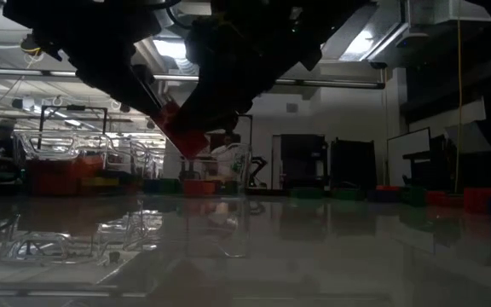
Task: Sort blocks by size
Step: Put the large red game piece into the left transparent bin
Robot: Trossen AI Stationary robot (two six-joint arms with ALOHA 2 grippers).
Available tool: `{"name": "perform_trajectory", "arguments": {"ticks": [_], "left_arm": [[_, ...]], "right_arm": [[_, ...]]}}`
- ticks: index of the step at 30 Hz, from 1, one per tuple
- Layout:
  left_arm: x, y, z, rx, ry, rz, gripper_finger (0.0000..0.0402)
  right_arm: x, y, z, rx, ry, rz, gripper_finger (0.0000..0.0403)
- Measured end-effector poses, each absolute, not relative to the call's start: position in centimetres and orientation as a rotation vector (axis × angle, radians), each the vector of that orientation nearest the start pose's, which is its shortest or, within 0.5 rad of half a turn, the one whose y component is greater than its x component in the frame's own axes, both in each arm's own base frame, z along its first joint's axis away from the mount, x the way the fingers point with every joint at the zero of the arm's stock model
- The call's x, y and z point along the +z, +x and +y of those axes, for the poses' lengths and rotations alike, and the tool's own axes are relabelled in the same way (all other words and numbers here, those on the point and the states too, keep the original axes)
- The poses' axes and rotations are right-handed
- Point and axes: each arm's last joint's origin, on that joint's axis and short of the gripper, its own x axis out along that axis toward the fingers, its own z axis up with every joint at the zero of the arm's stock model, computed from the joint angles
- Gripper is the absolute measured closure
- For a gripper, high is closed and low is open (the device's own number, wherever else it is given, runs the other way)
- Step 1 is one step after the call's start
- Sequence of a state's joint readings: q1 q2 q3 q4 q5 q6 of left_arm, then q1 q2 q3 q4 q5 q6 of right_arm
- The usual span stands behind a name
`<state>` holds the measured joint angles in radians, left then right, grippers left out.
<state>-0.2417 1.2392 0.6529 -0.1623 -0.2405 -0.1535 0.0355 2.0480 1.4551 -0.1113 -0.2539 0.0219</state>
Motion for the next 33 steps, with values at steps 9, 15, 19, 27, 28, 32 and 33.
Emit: {"name": "perform_trajectory", "arguments": {"ticks": [9, 15, 19, 27, 28, 32, 33], "left_arm": [[20.40, 23.77, -5.02, 0.098, 0.040, 0.694, 0.0246], [20.62, 23.93, -5.04, 0.101, 0.033, 0.666, 0.0246], [20.58, 23.90, -5.03, 0.101, 0.035, 0.672, 0.0247], [20.56, 23.88, -5.03, 0.104, 0.019, 0.674, 0.0322], [20.56, 23.88, -5.03, 0.104, 0.018, 0.675, 0.0324], [20.54, 23.85, -5.01, 0.109, 0.019, 0.677, 0.0324], [20.54, 23.84, -5.00, 0.111, 0.021, 0.678, 0.0324]], "right_arm": [[19.05, 45.16, 2.77, 0.266, 0.086, 0.684, 0.0308], [19.44, 45.46, 2.79, 0.269, 0.081, 0.632, 0.0308], [19.42, 45.49, 2.80, 0.269, 0.081, 0.630, 0.0308], [19.40, 45.49, 2.76, 0.266, 0.074, 0.631, 0.0308], [19.40, 45.49, 2.74, 0.265, 0.073, 0.630, 0.0307], [19.39, 45.51, 2.71, 0.225, 0.063, 0.631, 0.0289], [19.39, 45.52, 2.68, 0.214, 0.063, 0.631, 0.0281]]}}
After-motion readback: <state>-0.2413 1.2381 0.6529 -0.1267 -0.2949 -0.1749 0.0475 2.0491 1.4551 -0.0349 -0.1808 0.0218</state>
